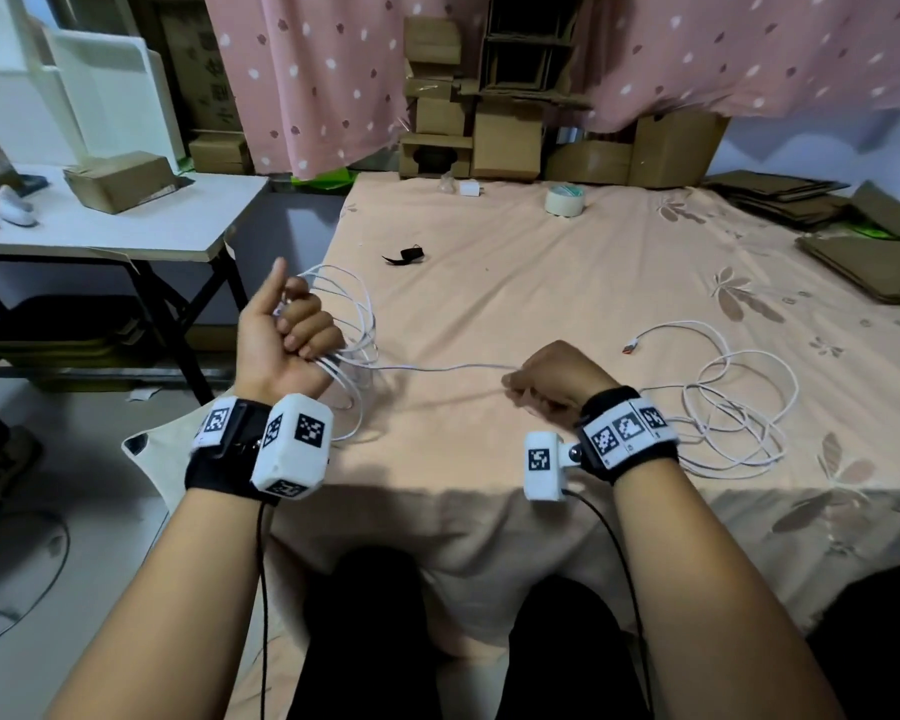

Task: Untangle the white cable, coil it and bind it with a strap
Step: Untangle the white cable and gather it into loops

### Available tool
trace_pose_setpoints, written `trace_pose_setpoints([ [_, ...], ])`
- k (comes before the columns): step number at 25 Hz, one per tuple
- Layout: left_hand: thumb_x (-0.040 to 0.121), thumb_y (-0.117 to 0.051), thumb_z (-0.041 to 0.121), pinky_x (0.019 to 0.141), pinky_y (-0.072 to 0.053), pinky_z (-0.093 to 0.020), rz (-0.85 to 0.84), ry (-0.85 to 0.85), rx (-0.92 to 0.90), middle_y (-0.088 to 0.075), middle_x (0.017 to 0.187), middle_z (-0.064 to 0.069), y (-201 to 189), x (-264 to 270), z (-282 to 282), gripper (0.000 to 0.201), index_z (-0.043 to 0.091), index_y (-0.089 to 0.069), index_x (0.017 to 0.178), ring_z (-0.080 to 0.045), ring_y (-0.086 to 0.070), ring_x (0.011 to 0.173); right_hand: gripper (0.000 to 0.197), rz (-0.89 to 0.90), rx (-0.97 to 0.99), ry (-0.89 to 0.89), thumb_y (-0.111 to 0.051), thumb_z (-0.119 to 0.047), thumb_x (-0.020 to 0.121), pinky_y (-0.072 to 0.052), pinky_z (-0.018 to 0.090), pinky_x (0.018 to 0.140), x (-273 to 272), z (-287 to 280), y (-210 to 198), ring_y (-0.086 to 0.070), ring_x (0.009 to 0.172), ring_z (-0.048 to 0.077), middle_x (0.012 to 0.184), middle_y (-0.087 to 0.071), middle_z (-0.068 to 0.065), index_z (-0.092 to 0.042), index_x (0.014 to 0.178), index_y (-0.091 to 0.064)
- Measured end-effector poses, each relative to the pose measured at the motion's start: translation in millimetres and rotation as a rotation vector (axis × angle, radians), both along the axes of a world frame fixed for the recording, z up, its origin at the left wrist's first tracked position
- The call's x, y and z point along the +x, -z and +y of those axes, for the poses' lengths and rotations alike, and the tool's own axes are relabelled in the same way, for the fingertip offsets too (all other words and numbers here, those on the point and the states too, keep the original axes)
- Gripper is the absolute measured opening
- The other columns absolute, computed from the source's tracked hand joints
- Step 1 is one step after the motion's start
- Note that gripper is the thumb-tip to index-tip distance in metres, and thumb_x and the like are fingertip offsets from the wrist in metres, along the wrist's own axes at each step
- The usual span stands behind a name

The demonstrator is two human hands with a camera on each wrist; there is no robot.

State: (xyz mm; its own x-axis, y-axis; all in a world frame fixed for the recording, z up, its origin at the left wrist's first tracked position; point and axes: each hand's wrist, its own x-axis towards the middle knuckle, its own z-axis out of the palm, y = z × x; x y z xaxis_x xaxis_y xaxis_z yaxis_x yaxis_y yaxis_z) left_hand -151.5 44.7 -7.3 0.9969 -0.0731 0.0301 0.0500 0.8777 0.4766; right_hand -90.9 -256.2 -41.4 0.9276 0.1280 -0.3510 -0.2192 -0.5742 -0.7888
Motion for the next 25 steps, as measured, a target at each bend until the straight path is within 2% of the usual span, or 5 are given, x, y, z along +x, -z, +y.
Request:
trace_pose_setpoints([
  [8, 0.100, -0.056, 0.024, 0.046, -0.054, -0.022, 0.241, 0.231, 0.636, -0.069, 0.070, -0.005, 12.1, -14.0, -98.3, 0.026, 0.009, -0.062, 0.080, -0.014, -0.068, 0.055, 0.021, 0.064, 0.411, 0.030, -0.061, -0.004, 0.092, -0.027, 0.017, 0.036, 9.8, 49.8, -50.2, -0.030, 0.036, 0.008, 0.049, -0.037, -0.003, -0.013, 0.075, -0.053],
  [13, 0.105, -0.039, 0.051, 0.078, -0.058, -0.035, 0.209, 0.089, 0.369, -0.068, 0.074, -0.010, 20.2, -4.8, -120.6, 0.051, 0.007, -0.063, 0.091, -0.021, -0.066, 0.074, 0.021, -0.233, 0.374, -0.154, -0.050, 0.003, 0.090, -0.032, 0.021, 0.043, -15.9, 75.6, -57.6, -0.043, 0.042, 0.013, 0.065, -0.056, 0.008, -0.018, 0.091, -0.050],
  [15, 0.100, -0.038, 0.063, 0.062, -0.052, -0.034, 0.175, 0.108, 0.295, -0.056, 0.055, -0.010, 21.9, -4.4, -113.6, 0.058, 0.012, -0.058, 0.081, -0.023, -0.057, 0.054, 0.022, -0.197, 0.377, -0.311, -0.048, 0.002, 0.093, -0.030, 0.024, 0.043, -29.4, 80.4, -52.6, -0.041, 0.041, 0.016, 0.062, -0.056, 0.008, -0.018, 0.097, -0.043],
  [21, 0.105, -0.047, 0.038, 0.083, -0.055, -0.041, 0.154, -0.162, -0.220, -0.060, 0.068, 0.004, 24.3, 12.1, -73.5, 0.044, 0.016, -0.052, 0.068, -0.018, -0.069, 0.076, 0.019, -0.023, 0.385, -0.540, -0.058, -0.002, 0.099, -0.040, 0.027, 0.041, -43.5, 62.8, -27.6, -0.051, 0.039, 0.016, 0.057, -0.058, 0.009, -0.013, 0.100, -0.043],
  [25, 0.108, -0.040, 0.034, 0.040, -0.038, -0.018, 0.075, -0.246, -0.382, -0.042, 0.044, 0.008, 13.9, 18.8, -21.3, 0.054, 0.015, -0.048, 0.058, -0.002, -0.042, 0.034, 0.007, 0.175, 0.523, -0.522, -0.061, -0.012, 0.099, -0.040, 0.021, 0.041, -28.4, 25.8, -13.6, -0.044, 0.038, 0.012, 0.056, -0.048, 0.008, -0.007, 0.103, -0.065],
])
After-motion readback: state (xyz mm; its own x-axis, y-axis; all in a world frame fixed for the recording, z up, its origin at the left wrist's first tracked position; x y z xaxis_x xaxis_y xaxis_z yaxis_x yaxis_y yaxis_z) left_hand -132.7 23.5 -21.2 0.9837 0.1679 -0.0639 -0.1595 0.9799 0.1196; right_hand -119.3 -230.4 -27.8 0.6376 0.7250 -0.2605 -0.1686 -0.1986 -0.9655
